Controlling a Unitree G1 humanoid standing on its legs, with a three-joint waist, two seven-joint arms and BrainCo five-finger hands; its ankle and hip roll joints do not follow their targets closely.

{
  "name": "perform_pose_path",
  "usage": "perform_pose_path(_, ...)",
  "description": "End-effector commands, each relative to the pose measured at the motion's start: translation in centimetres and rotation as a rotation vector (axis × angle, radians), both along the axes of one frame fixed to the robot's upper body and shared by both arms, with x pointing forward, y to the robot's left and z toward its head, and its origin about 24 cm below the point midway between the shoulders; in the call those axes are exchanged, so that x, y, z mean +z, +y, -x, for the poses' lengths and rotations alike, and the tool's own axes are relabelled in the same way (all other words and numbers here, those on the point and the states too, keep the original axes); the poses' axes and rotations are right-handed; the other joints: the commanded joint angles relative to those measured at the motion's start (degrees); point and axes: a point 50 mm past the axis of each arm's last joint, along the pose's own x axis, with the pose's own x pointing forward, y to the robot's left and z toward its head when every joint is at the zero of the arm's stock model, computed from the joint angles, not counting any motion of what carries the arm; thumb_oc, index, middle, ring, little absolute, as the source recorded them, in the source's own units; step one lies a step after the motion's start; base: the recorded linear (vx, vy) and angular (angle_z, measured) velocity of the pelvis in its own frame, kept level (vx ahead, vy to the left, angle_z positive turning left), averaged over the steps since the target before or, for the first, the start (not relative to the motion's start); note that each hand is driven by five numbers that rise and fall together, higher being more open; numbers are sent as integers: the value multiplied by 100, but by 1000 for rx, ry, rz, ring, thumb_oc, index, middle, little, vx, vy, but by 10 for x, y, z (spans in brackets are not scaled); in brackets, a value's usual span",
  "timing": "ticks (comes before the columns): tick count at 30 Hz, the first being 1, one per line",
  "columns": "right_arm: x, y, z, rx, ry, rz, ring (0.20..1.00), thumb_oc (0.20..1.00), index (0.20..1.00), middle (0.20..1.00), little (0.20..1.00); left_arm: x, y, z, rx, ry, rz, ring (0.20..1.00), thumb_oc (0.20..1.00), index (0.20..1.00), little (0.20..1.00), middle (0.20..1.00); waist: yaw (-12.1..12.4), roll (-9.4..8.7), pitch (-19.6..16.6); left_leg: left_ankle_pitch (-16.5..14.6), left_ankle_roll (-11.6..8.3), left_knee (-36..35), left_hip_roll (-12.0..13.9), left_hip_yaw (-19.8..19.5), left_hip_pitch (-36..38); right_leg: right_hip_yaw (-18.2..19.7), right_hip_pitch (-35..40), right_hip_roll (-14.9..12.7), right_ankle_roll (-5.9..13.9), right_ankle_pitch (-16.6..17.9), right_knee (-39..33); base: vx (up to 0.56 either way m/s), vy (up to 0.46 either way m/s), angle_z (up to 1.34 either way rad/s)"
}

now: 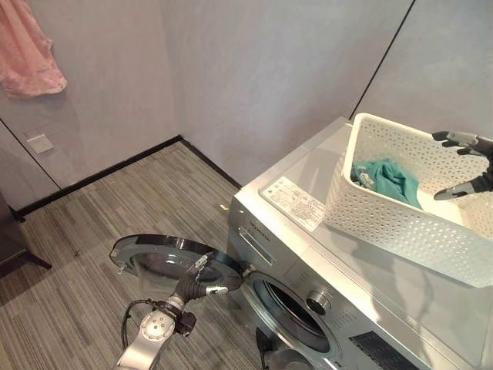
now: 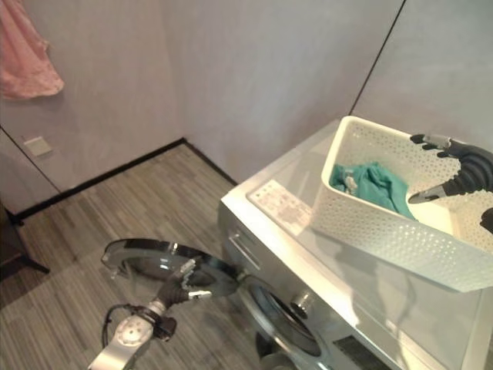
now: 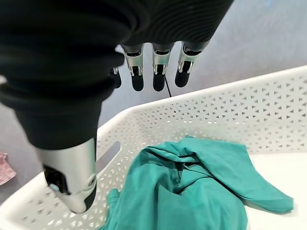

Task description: Grab the laundry basket,head to the washer,open it,put in the laundry and shut it.

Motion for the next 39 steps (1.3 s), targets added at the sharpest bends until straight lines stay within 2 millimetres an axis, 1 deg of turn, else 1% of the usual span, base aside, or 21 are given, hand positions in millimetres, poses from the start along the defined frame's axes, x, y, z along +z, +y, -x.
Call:
perform_pose_path(1, 27, -17, -6, -84, -107, 3, 1000, 1000, 1000, 1000, 1000, 24, -3, -15, -58, -118, 42, 1000, 1000, 1000, 1000, 1000, 263, -166, 150, 29, -45, 281, 655, -363, 62, 14, -488, -640, 543, -119, 189, -9, -39, 4)
perform_pose_path(4, 25, -18, -12, -92, -102, 9, 1000, 1000, 1000, 1000, 1000, 23, -2, -14, -51, -111, 50, 1000, 1000, 1000, 1000, 1000, 233, -157, 149, 90, -78, 289, 694, -421, -29, -39, -515, -632, 527, -136, 188, 7, -46, 10)
perform_pose_path(7, 22, -20, -18, -108, -77, 37, 1000, 1000, 1000, 1000, 1000, 22, -3, -14, -50, -101, 62, 1000, 1000, 1000, 1000, 1000, 287, -140, 207, 249, -140, 259, 787, -494, -156, -123, -560, -596, 486, -200, 224, 25, -59, 14)
perform_pose_path(10, 21, -19, -21, -102, -75, 40, 1000, 1000, 1000, 1000, 1000, 23, -2, -14, -43, -101, 67, 1000, 1000, 1000, 1000, 1000, 255, -127, 210, 278, -150, 255, 808, -526, -201, -145, -585, -580, 472, -219, 245, -3, -33, 11)
perform_pose_path(14, 10, -20, -23, -106, -17, 80, 1000, 1000, 1000, 1000, 1000, 25, -4, -15, -52, -106, 81, 1000, 1000, 1000, 1000, 1000, 335, -84, 348, 542, -243, 205, 959, -630, -428, -257, -706, -498, 421, -283, 285, 1, -74, 4)
perform_pose_path(18, 4, -17, -25, -91, 14, 104, 1000, 1000, 1000, 1000, 1000, 26, -3, -15, -49, -109, 80, 1000, 1000, 1000, 1000, 1000, 348, -61, 445, 650, -278, 186, 1029, -680, -566, -299, -802, -452, 403, -319, 314, -13, -44, 11)
perform_pose_path(19, -1, -15, -26, -85, 30, 105, 1000, 1000, 1000, 1000, 1000, 26, -3, -16, -46, -110, 81, 1000, 1000, 1000, 1000, 1000, 362, -57, 481, 667, -279, 174, 1042, -689, -597, -303, -834, -445, 394, -333, 326, -31, -67, 0)
perform_pose_path(20, -11, -13, -26, -69, 73, 120, 1000, 1000, 1000, 1000, 1000, 27, -2, -17, -45, -118, 74, 1000, 1000, 1000, 1000, 1000, 392, -39, 573, 752, -295, 169, 1081, -722, -692, -320, -926, -428, 376, -348, 372, -16, -50, 0)
perform_pose_path(21, -11, -13, -26, -69, 73, 120, 1000, 1000, 1000, 1000, 1000, 27, -2, -18, -45, -118, 73, 1000, 1000, 1000, 1000, 1000, 389, -38, 569, 754, -296, 170, 1083, -726, -700, -322, -934, -427, 374, -351, 378, -41, -54, 1)
perform_pose_path(23, -23, -7, -28, -46, 112, 124, 1000, 1000, 1000, 1000, 1000, 29, -1, -20, -40, -128, 65, 1000, 1000, 1000, 1000, 1000, 412, -26, 684, 806, -306, 175, 1118, -776, -819, -328, -1069, -409, 344, -373, 460, -36, -40, 5)
perform_pose_path(25, -37, -8, -28, -47, 142, 130, 1000, 1000, 1000, 1000, 1000, 31, -1, -23, -32, -142, 64, 1000, 1000, 1000, 1000, 1000, 460, -9, 792, 860, -313, 178, 1145, -803, -912, -353, -1157, -392, 332, -388, 503, -12, -21, 2)
perform_pose_path(26, -37, -7, -28, -47, 142, 130, 1000, 1000, 1000, 1000, 1000, 32, -1, -23, -32, -142, 64, 1000, 1000, 1000, 1000, 1000, 458, -10, 790, 861, -314, 181, 1148, -807, -920, -355, -1164, -391, 330, -390, 508, -41, -43, 3)
perform_pose_path(27, -44, -7, -30, -47, 150, 131, 1000, 1000, 1000, 1000, 1000, 33, 0, -25, -23, -151, 56, 1000, 1000, 1000, 1000, 1000, 503, 3, 880, 902, -314, 179, 1165, -842, -996, -355, -1255, -379, 318, -386, 531, 0, 0, 0)
perform_pose_path(28, -44, -6, -30, -46, 149, 131, 1000, 1000, 1000, 1000, 1000, 33, 1, -25, -22, -151, 55, 1000, 1000, 1000, 1000, 1000, 493, 0, 868, 904, -316, 186, 1169, -846, -1016, -356, -1276, -377, 315, -389, 542, -51, -50, 2)
perform_pose_path(29, -54, -5, -33, -48, 158, 115, 1000, 1000, 1000, 1000, 1000, 33, 0, -26, -9, -157, 60, 1000, 1000, 1000, 1000, 1000, 545, 26, 970, 938, -312, 181, 1164, -883, -1119, -365, -1369, -375, 307, -381, 558, -40, -35, 3)
perform_pose_path(31, -62, -3, -36, -46, 165, 108, 1000, 1000, 1000, 1000, 1000, 34, 1, -27, 3, -163, 60, 1000, 1000, 1000, 1000, 1000, 575, 52, 1029, 981, -316, 176, 1172, -912, -1211, -376, -1468, -378, 298, -374, 582, -32, -36, 3)
perform_pose_path(32, -62, -3, -36, -45, 164, 109, 1000, 1000, 1000, 1000, 1000, 34, 1, -28, 4, -163, 59, 1000, 1000, 1000, 1000, 1000, 569, 51, 1024, 982, -317, 177, 1173, -914, -1219, -377, -1475, -378, 297, -375, 585, 0, 0, 0)
perform_pose_path(33, -68, -2, -37, -44, 173, 106, 1000, 1000, 1000, 1000, 1000, 34, 0, -28, 7, -163, 62, 1000, 1000, 1000, 1000, 1000, 584, 69, 1071, 1012, -322, 173, 1179, -924, -1266, -385, -1527, -384, 294, -371, 605, -31, -27, 4)
perform_pose_path(36, -92, 10, -41, -8, 232, 105, 1000, 1000, 1000, 1000, 1000, 34, -2, -30, 10, -167, 62, 1000, 1000, 1000, 1000, 1000, 649, 138, 1222, 1040, -318, 157, 1178, -970, -1431, -383, -1712, -390, 276, -384, 683, -34, -31, 5)
perform_pose_path(37, -92, 10, -42, -5, 232, 106, 1000, 1000, 1000, 1000, 1000, 34, -2, -30, 12, -167, 62, 1000, 1000, 1000, 1000, 1000, 635, 136, 1213, 1039, -319, 161, 1179, -973, -1443, -383, -1724, -391, 275, -388, 690, 0, 0, 0)
perform_pose_path(39, -111, 20, -41, 38, 319, 122, 1000, 1000, 1000, 1000, 1000, 35, -2, -32, 3, -174, 51, 1000, 1000, 1000, 1000, 1000, 678, 190, 1298, 1081, -317, 151, 1175, -1027, -1538, -391, -1814, -396, 262, -391, 729, -13, -11, 3)
